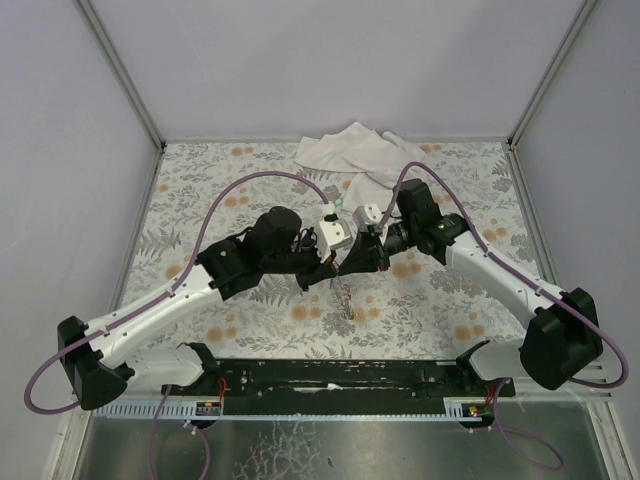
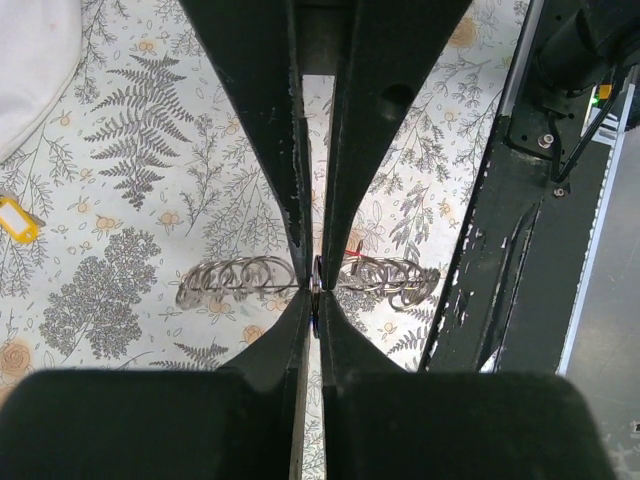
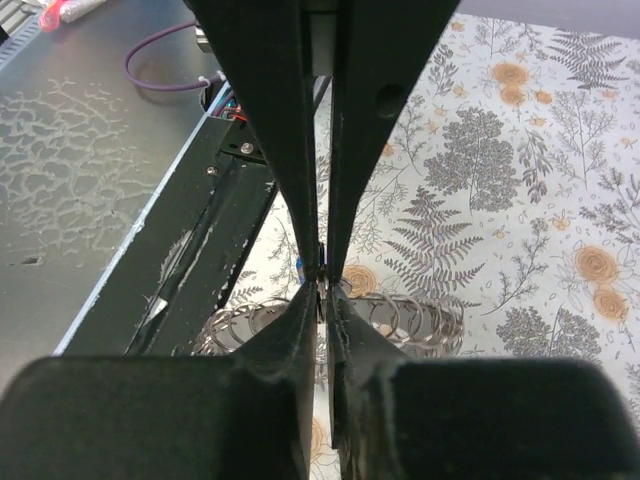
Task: Remove the keys from the keyring
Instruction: Remove the key from the keyring.
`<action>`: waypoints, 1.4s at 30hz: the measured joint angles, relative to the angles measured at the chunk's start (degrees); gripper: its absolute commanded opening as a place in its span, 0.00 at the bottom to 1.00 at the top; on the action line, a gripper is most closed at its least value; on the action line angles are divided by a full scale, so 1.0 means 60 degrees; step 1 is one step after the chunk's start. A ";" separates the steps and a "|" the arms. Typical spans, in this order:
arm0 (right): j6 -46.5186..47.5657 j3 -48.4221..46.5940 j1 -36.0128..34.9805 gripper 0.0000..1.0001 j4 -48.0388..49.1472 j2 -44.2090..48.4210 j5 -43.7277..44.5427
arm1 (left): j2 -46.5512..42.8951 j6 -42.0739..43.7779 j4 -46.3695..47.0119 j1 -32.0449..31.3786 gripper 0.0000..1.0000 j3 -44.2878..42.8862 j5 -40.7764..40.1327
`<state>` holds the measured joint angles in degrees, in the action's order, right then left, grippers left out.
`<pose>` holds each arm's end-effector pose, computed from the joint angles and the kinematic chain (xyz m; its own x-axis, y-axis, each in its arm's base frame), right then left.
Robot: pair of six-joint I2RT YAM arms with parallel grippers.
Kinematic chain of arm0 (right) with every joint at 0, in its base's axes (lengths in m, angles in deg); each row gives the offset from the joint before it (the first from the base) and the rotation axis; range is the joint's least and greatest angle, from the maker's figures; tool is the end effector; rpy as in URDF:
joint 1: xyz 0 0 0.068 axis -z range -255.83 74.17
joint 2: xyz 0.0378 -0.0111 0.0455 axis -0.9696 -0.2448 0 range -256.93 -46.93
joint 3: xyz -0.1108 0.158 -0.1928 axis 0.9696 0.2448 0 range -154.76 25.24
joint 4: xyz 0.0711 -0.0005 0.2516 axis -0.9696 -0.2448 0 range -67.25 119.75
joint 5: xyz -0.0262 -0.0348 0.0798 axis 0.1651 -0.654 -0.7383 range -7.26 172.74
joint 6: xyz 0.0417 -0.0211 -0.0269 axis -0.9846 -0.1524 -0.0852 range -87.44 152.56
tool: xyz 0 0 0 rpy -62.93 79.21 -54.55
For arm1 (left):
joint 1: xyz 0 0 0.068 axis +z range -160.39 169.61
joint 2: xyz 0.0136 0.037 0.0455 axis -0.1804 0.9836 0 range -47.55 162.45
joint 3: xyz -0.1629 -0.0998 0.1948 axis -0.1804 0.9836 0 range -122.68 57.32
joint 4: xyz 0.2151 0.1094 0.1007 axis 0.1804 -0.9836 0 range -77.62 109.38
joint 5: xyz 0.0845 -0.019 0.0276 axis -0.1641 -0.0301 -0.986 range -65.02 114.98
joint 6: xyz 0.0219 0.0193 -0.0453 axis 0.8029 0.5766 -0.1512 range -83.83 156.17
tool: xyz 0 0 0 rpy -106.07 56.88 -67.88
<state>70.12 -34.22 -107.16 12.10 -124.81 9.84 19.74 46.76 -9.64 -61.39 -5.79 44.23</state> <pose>0.2251 0.1769 0.3013 0.0968 -0.1509 -0.9838 -0.9509 -0.3059 -0.0467 0.1526 -0.2070 0.3402 -0.1720 0.4880 -0.8557 0.9552 0.2952 -0.0236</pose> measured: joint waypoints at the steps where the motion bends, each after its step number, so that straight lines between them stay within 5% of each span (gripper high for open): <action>1: 0.0018 0.0000 0.0000 0.05 -0.0051 0.0004 0.0022 | 0.0000 0.0015 -0.0051 0.0000 0.00 -0.0011 0.0007; 7: 0.0295 0.0004 0.0000 0.00 -0.0193 0.0015 0.0029 | 0.0007 0.0040 -0.0076 0.0000 0.00 -0.0015 0.0051; 15: 0.0401 -0.0007 0.0000 0.00 -0.0393 0.0066 -0.0015 | -0.0539 -0.0157 0.0448 0.0011 0.36 0.0463 -0.0025; 23: -0.0200 -0.0011 0.0058 0.00 -0.0346 0.0066 -0.0197 | -0.3180 -0.0736 0.3191 0.0033 0.47 0.3566 -0.0295; 27: -0.0484 -0.0026 0.0098 0.00 -0.0193 0.0066 -0.0353 | -0.4368 -0.1115 0.5198 0.0047 0.48 0.5337 -0.0499; 33: -0.0736 -0.0026 0.0102 0.00 -0.0029 0.0066 -0.0364 | -0.4342 -0.2313 0.6747 0.0055 0.49 0.5686 -0.1188; 42: -0.0852 -0.0026 0.0106 0.00 0.0066 0.0066 -0.0280 | -0.4084 -0.6087 0.6914 0.0055 0.43 0.5606 -0.2645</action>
<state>65.00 -34.38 -106.53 12.49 -124.42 8.16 -4.77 10.24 31.85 -61.07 27.85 28.36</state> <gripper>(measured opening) 0.011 0.454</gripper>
